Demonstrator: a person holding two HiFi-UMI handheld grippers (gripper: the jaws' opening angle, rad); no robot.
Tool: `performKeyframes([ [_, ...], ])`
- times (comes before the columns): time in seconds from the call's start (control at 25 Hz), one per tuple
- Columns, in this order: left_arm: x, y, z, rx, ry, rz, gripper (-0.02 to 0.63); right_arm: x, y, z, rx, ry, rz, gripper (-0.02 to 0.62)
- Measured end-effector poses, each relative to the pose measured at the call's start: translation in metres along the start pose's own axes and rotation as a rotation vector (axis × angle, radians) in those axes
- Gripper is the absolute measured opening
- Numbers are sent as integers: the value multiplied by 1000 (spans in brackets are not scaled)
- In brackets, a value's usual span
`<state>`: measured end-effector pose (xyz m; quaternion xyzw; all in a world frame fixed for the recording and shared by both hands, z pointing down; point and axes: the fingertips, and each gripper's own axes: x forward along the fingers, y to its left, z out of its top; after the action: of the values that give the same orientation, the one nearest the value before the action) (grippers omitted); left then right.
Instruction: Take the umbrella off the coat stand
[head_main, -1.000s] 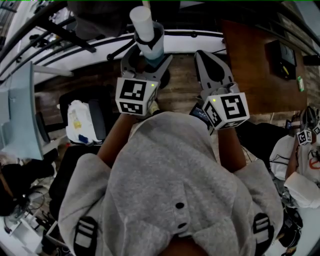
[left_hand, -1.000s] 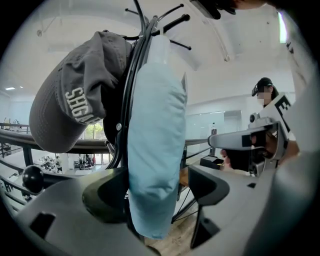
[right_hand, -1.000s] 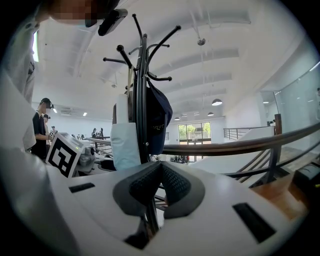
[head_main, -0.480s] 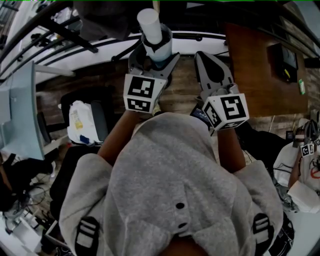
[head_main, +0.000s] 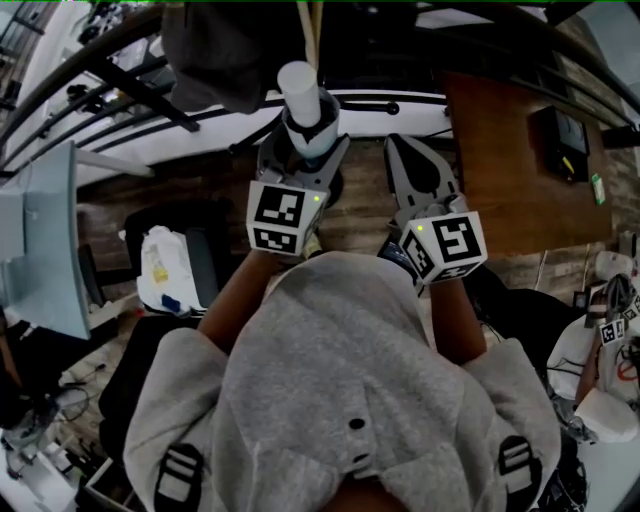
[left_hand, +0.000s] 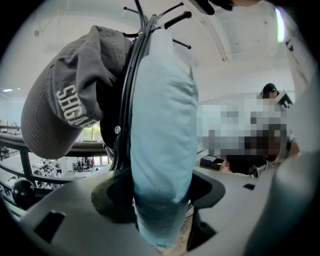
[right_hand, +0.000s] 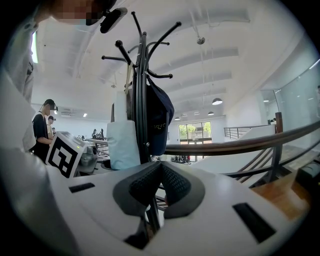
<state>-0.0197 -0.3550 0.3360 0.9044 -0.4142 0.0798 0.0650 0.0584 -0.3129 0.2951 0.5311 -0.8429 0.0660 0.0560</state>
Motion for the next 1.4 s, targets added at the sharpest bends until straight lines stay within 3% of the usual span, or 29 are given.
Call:
performKeyframes([
  [0.36, -18, -6, 4, 28, -8, 14, 288, -9, 5, 2, -21, -17, 31, 9],
  [0.56, -32, -6, 32, 16, -22, -2, 288, -6, 10, 9, -12, -10, 44, 9],
  [1.04, -81, -40, 94, 53, -129, -69, 288, -32, 20, 15, -19, -42, 57, 9],
  [1.4, -99, -65, 128, 89, -154, -110, 288, -47, 22, 14, -29, -46, 84, 9],
])
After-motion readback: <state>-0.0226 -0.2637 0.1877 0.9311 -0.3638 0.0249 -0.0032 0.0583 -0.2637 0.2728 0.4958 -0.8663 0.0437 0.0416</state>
